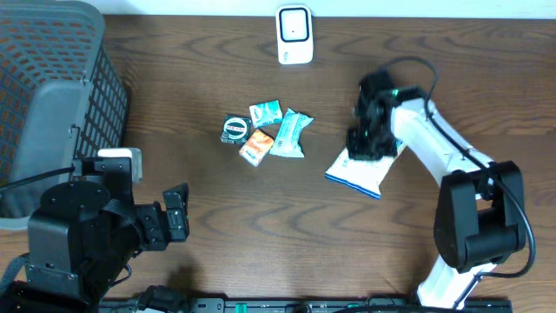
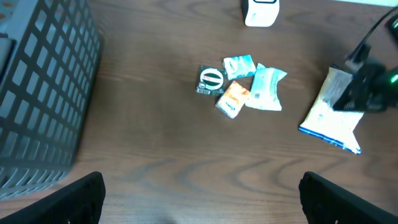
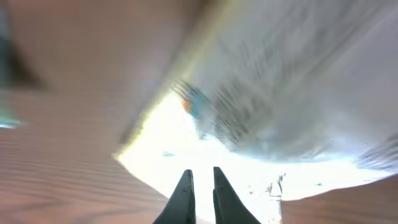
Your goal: Scan the item barcode
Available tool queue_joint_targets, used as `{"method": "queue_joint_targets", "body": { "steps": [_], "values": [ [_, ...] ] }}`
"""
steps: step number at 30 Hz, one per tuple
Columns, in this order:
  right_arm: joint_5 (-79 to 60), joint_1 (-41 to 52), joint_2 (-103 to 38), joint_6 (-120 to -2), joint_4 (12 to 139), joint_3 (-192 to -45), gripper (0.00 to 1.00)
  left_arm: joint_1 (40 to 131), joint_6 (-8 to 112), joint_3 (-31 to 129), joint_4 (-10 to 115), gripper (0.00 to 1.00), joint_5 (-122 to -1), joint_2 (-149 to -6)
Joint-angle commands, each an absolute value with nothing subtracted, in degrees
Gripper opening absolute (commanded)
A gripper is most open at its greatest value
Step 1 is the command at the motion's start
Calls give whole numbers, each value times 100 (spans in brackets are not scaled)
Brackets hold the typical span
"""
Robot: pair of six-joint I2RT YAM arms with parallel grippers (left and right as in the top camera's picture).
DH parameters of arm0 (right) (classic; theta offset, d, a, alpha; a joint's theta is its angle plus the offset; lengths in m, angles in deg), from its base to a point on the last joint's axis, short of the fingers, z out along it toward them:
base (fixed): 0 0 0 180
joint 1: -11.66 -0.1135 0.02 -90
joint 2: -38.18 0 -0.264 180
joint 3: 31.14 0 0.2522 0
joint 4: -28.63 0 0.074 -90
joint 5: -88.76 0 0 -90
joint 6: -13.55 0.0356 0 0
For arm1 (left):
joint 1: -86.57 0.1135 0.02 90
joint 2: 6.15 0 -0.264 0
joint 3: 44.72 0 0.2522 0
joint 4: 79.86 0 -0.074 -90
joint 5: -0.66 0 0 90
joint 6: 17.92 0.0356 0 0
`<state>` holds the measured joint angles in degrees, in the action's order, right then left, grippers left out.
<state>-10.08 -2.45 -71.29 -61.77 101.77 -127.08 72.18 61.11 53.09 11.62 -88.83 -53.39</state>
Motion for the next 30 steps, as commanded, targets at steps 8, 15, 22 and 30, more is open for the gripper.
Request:
{"method": "queue_joint_targets", "body": {
  "steps": [8, 15, 22, 30],
  "values": [
    [91, -92, -7124, -6321, 11038, -13744, 2, 7238, 6039, 5362, 1158, 98, -8891, -5361],
    [531, -20, -7124, -6072, 10168, -12806, 13, 7238, 6039, 5362, 1158, 98, -8891, -5361],
    [660, 76, -7124, -5869, 9175, -11672, 14, 7238, 6039, 5362, 1158, 98, -8891, -5361],
    [1029, 255, -7109, -5869, 10327, -12493, 25, 7238, 6039, 5362, 1158, 98, -8891, -5361]
  ]
}}
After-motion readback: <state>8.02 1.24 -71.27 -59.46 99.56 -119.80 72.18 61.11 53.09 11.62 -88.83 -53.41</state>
